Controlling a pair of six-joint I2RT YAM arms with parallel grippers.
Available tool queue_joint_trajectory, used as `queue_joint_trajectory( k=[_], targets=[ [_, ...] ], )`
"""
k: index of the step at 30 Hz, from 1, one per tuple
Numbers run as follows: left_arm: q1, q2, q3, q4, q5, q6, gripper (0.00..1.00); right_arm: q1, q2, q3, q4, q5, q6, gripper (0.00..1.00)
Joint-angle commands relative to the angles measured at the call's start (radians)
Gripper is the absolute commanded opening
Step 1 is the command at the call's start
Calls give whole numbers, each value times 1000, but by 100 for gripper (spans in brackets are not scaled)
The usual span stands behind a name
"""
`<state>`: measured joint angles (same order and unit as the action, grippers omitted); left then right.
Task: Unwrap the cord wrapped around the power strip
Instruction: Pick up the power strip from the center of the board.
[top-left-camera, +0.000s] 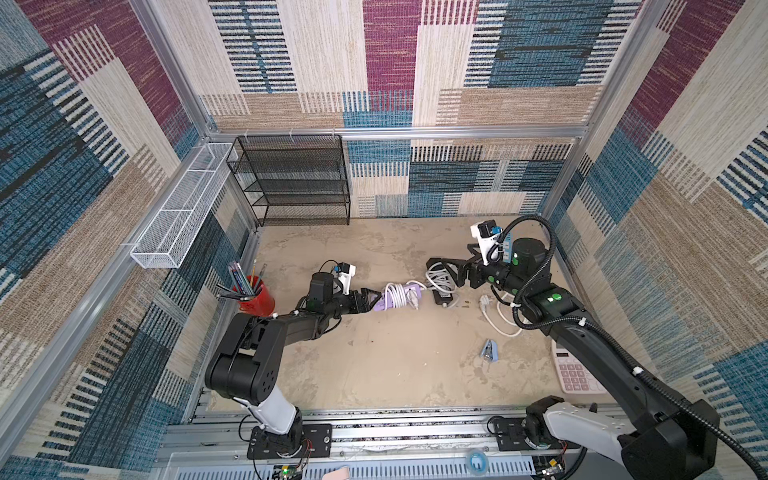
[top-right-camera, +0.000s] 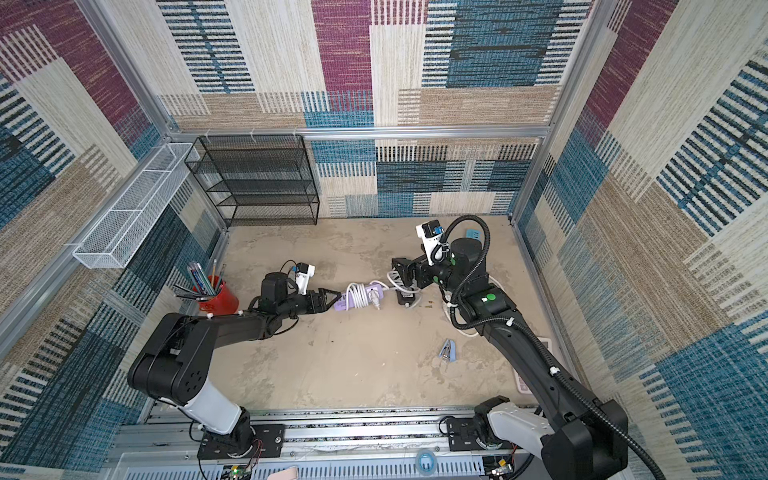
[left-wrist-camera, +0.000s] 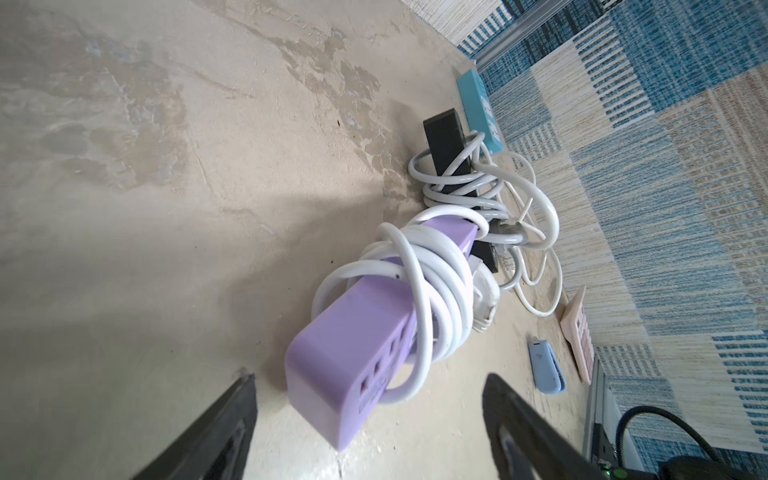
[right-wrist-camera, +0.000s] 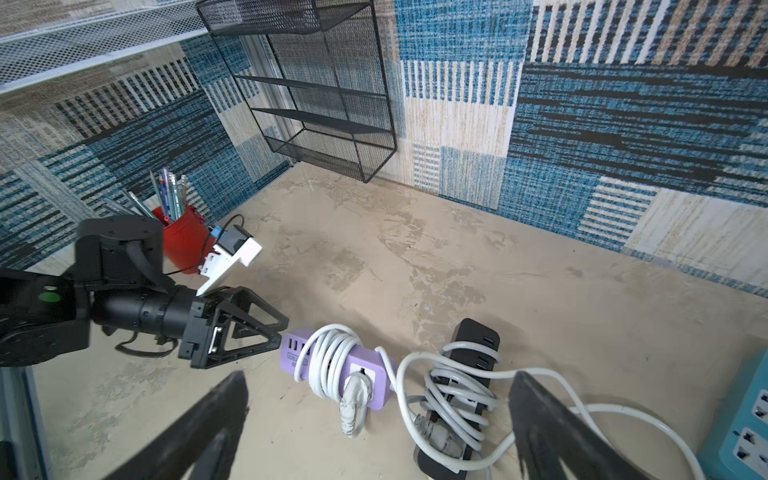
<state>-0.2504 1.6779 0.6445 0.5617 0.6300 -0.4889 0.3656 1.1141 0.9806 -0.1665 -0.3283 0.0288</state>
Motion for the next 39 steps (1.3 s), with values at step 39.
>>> queue_joint_trajectory(
  k=[39],
  targets=[
    [-50, 305, 18, 488, 189, -133, 52, 30, -33, 32, -34, -28, 15, 98]
  ],
)
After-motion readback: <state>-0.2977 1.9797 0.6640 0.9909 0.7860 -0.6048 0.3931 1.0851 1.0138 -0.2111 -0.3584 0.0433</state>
